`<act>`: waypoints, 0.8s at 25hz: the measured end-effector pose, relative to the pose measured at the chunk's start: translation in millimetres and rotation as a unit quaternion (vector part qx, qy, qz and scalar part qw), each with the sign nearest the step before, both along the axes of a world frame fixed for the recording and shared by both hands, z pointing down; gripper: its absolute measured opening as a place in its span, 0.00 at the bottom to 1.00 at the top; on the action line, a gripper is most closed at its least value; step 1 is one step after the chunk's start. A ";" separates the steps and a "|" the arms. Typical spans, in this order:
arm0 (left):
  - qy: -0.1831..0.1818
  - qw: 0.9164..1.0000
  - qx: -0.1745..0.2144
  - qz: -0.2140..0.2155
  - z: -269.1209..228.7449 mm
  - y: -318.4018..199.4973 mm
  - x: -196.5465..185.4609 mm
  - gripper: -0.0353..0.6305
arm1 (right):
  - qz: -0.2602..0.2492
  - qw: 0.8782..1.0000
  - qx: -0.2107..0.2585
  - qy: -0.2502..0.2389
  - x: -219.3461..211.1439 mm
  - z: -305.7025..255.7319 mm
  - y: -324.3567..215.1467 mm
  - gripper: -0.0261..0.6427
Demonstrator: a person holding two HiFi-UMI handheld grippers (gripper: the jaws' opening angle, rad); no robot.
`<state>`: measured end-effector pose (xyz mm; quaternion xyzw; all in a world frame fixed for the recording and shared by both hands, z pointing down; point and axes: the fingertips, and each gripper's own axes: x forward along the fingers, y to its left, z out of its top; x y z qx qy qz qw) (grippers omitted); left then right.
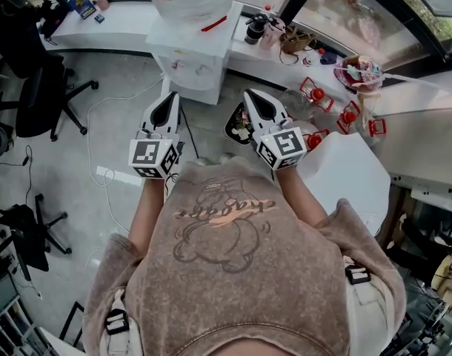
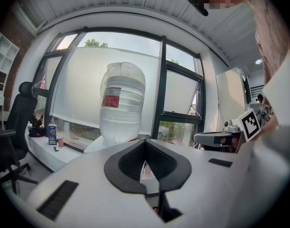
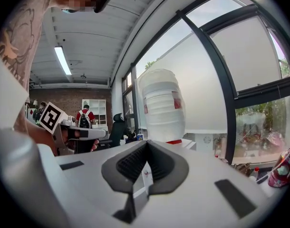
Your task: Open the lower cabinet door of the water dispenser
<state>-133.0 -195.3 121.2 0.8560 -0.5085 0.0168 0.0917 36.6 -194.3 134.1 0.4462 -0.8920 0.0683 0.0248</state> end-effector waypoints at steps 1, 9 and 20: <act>0.000 1.000 0.000 -0.001 -1.1 -0.3 0.1 0.07 | 0.000 1.000 -0.001 -0.002 -0.2 0.5 -0.6 0.05; -0.006 1.000 -0.004 -0.005 -2.2 -1.9 -1.4 0.07 | 0.010 1.000 0.006 0.002 2.2 -0.7 -6.2 0.05; -0.006 1.000 -0.003 -0.003 -3.8 -1.7 5.2 0.07 | 0.017 1.000 0.004 0.001 4.7 -0.8 -5.5 0.05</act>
